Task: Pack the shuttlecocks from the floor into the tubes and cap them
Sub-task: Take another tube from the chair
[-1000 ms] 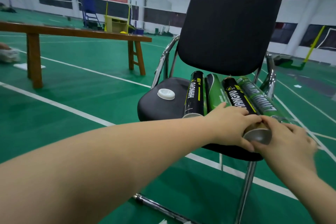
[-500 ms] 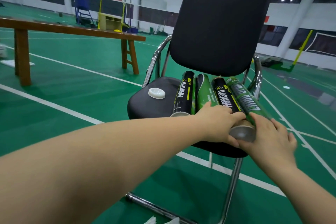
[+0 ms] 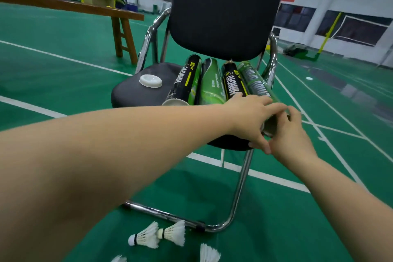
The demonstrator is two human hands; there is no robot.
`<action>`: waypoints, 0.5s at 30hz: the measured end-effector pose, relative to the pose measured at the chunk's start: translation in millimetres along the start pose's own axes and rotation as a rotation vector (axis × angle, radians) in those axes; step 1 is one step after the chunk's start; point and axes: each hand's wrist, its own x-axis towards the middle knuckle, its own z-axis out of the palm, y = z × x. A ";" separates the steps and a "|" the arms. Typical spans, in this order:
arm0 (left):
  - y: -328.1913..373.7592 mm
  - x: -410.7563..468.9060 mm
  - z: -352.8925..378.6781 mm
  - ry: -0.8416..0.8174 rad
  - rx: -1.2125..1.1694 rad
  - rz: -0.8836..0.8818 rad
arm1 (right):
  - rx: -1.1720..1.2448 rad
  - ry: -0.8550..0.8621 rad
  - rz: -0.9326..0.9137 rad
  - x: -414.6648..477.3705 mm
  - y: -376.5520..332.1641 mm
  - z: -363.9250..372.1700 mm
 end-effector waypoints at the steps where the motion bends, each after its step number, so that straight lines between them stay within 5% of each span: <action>1: 2.1 1.3 1.9 -0.007 0.002 0.004 | 0.004 0.022 0.004 1.0 1.7 0.7; 15: 19.0 -0.9 -7.6 0.040 0.063 0.049 | 0.223 0.291 0.018 -17.6 7.1 3.9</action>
